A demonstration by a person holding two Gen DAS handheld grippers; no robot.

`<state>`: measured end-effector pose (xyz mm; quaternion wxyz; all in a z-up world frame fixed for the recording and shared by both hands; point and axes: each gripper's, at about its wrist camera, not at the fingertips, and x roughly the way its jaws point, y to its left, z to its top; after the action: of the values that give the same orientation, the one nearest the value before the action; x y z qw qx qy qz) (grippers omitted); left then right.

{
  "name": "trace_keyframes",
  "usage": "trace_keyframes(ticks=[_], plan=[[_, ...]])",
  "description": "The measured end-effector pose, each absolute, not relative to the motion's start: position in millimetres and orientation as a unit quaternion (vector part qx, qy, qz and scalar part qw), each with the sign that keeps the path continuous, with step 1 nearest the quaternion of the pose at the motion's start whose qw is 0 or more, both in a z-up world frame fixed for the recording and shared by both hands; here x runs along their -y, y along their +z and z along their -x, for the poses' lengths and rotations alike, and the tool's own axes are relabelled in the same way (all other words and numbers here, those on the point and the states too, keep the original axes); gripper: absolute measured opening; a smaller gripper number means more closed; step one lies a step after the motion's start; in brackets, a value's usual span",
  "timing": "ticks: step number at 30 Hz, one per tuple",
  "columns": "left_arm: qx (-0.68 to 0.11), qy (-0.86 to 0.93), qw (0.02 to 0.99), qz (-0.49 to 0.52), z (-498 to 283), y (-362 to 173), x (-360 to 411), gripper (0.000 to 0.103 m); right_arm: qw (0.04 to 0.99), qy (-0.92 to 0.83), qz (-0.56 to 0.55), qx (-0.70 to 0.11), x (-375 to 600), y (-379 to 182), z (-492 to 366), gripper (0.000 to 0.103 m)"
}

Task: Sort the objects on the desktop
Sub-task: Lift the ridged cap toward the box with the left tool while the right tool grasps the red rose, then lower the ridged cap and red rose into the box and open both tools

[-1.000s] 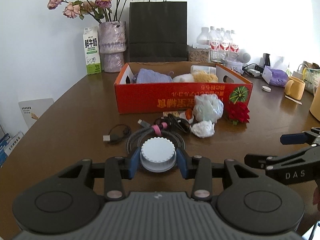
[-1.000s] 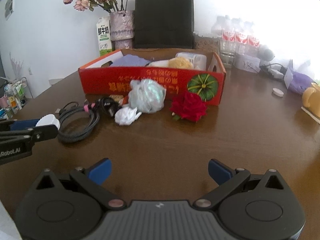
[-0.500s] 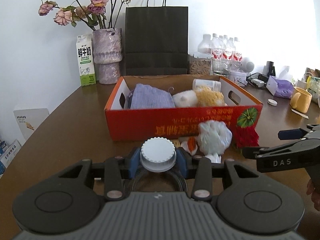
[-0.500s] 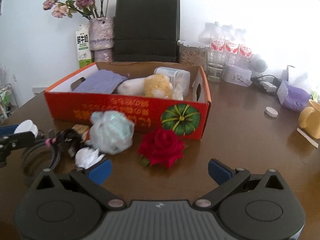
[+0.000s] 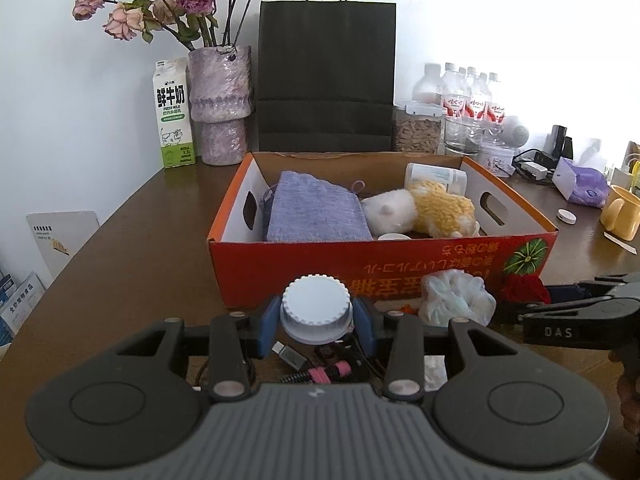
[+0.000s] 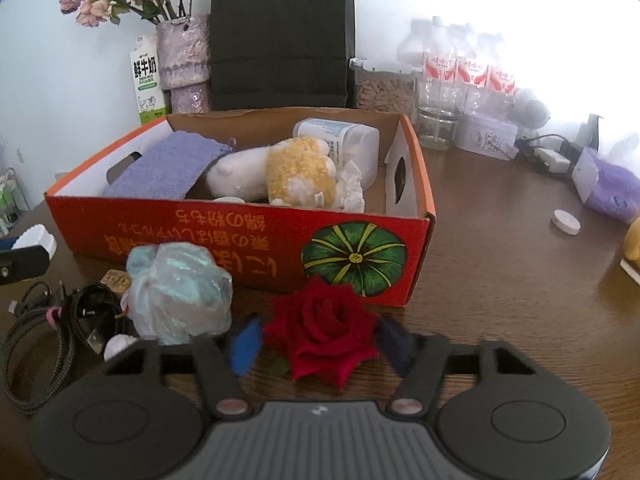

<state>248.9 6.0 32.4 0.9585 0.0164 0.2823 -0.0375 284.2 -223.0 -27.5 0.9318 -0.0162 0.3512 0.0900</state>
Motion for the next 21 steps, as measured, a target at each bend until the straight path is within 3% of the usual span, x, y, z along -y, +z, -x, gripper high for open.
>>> trace_keyframes(ticks=[5, 21], plan=[[-0.282, -0.035, 0.959, -0.015, -252.7, 36.2, -7.5, 0.041, 0.936, 0.096, 0.019, -0.338, 223.9, -19.7, -276.8, 0.049], [-0.235, -0.033, 0.971, -0.013, -272.0, 80.5, -1.3, 0.041, 0.958, 0.118, 0.023, -0.26, 219.9, 52.2, -274.9, 0.048]])
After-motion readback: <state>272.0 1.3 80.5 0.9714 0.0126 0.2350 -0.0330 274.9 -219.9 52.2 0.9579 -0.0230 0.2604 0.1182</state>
